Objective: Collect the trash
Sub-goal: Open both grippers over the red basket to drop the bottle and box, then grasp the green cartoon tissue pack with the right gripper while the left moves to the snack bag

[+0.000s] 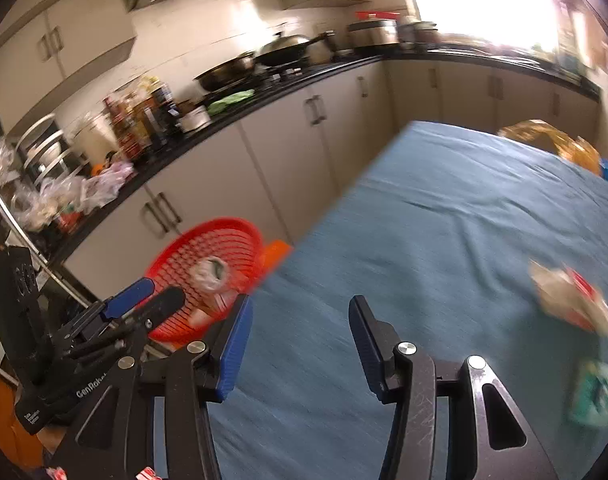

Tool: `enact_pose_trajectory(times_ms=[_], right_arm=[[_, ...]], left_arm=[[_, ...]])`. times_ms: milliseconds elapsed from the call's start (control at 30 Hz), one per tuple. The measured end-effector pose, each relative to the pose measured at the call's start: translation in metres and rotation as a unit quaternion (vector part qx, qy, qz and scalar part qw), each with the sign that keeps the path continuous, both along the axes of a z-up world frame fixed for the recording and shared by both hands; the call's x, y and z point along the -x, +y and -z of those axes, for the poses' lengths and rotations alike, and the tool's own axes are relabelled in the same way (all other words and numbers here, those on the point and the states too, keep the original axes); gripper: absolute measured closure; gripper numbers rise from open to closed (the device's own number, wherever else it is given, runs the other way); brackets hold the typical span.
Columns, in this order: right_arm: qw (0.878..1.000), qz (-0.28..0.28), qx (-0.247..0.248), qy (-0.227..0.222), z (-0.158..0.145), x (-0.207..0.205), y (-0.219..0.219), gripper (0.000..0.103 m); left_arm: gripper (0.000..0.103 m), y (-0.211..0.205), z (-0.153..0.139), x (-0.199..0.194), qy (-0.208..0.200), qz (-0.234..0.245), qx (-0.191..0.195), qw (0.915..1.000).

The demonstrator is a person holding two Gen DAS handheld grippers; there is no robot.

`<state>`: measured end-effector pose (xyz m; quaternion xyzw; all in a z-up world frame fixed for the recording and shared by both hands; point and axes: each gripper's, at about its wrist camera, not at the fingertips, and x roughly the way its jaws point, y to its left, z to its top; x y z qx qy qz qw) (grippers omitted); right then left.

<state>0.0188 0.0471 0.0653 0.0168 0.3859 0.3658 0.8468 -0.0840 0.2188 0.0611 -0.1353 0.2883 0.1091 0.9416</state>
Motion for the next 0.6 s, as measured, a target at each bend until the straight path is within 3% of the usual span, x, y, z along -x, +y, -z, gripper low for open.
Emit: enact_pose_trajectory(times_ms=[167, 367, 500, 600], right_arm=[[0.997, 0.071, 0.002, 0.005, 0.011, -0.009, -0.088, 0.049], [0.987, 0.155, 0.02, 0.038, 0.028, -0.05, -0.186, 0.044], [0.981, 0.178, 0.023, 0.076, 0.049, -0.084, -0.23, 0.043], [0.977, 0.182, -0.003, 0.109, 0.065, -0.103, -0.247, 0.043]], left_arm=[[0.038, -0.066, 0.011, -0.016, 0.028, 0.072, -0.022, 0.9967], [0.038, -0.126, 0.011, -0.027, 0.042, 0.128, -0.045, 0.9899], [0.038, -0.148, 0.009, -0.032, 0.048, 0.149, -0.06, 0.9859], [0.038, -0.159, 0.008, -0.035, 0.052, 0.154, -0.069, 0.9843]])
